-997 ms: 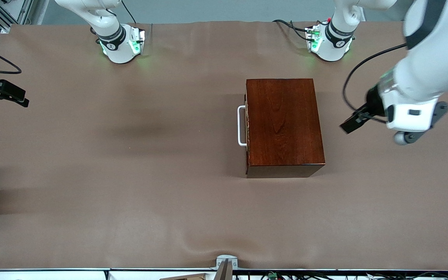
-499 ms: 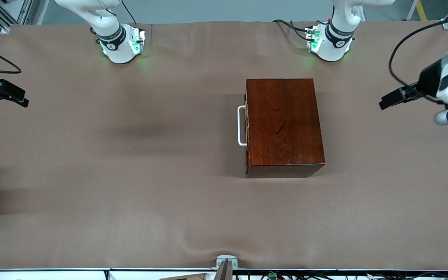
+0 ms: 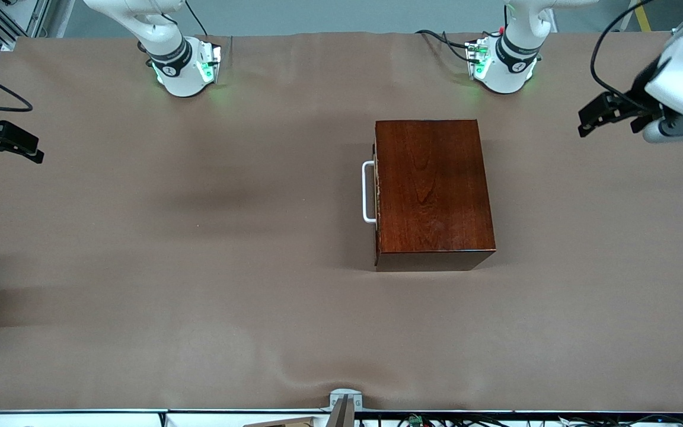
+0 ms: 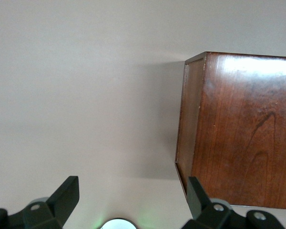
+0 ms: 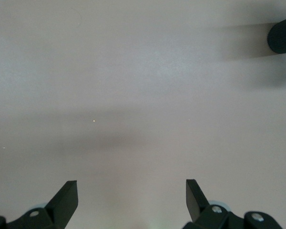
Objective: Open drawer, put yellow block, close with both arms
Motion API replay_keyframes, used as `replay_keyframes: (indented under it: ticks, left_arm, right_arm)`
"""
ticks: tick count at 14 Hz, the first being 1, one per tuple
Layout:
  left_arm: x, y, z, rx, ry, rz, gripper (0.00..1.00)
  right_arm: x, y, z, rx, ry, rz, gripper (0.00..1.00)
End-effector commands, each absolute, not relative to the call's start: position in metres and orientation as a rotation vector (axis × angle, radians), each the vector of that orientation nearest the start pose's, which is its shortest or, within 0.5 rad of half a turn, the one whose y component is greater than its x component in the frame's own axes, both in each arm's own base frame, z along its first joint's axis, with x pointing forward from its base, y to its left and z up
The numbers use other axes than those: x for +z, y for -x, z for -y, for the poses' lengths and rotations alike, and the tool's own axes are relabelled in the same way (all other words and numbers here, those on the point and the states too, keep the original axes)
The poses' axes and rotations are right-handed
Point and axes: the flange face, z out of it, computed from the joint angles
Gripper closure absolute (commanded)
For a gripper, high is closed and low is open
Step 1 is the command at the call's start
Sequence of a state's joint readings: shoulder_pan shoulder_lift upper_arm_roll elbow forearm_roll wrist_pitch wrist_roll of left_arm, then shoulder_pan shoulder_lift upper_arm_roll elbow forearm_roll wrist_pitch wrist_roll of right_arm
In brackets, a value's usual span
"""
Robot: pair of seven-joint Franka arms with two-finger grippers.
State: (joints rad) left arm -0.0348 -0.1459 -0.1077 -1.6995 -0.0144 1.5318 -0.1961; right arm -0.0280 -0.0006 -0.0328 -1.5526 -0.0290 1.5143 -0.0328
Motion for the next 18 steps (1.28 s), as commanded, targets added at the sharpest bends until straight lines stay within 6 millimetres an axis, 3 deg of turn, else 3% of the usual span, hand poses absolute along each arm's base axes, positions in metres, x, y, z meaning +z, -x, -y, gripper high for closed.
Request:
replay_keyframes:
  ticks: [1, 4, 18]
  left_arm:
    - [0.642, -0.488, 0.073, -0.018, 3.117, 0.051, 0.00]
    - [0.657, -0.495, 0.070, -0.055, 3.124, 0.062, 0.00]
    - [0.656, -0.498, 0.064, -0.017, 3.122, 0.086, 0.00]
  right_arm:
    - [0.634, -0.539, 0.036, 0.040, 3.154, -0.044, 0.00]
    - [0.633, -0.539, 0.037, 0.042, 3.127, -0.052, 0.00]
    - [0.633, -0.538, 0.037, 0.052, 3.126, -0.054, 0.00]
